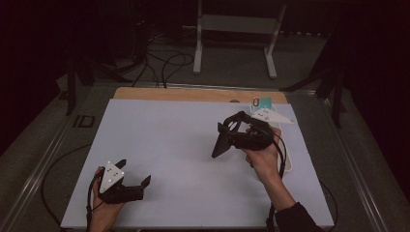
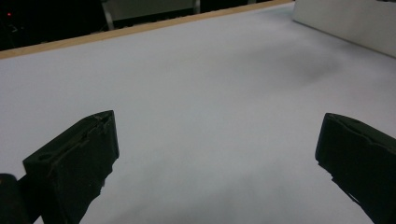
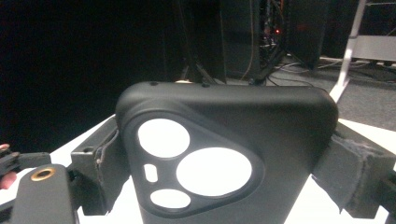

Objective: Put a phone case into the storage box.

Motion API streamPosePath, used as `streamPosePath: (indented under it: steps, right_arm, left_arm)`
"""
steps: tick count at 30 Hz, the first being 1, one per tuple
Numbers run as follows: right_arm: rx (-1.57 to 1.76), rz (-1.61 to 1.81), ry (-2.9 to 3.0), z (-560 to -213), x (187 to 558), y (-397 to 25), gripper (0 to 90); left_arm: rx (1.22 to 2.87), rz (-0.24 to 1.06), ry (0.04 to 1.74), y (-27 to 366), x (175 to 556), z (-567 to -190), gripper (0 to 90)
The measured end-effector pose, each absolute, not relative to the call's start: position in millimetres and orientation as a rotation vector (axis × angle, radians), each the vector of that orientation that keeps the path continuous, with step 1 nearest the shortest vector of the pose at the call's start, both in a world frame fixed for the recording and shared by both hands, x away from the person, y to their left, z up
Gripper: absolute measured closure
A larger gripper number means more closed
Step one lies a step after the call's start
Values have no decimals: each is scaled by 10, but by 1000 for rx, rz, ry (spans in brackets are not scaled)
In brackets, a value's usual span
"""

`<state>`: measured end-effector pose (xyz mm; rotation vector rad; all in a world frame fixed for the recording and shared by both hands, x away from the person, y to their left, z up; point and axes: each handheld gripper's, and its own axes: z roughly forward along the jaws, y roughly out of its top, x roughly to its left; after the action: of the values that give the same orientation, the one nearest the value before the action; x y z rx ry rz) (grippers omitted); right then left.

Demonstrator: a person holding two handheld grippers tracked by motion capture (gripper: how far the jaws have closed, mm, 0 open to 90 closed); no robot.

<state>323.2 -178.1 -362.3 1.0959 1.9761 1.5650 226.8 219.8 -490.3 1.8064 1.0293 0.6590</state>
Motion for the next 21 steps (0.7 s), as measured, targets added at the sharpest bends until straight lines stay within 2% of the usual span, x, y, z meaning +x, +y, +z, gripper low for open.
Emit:
streamPosePath:
  steps: [21]
  right_arm:
    - [1175, 1467, 1912, -3546, 3526, -1981, 137]
  left_arm:
    - [1761, 675, 1069, 2313, 2258, -4884, 0]
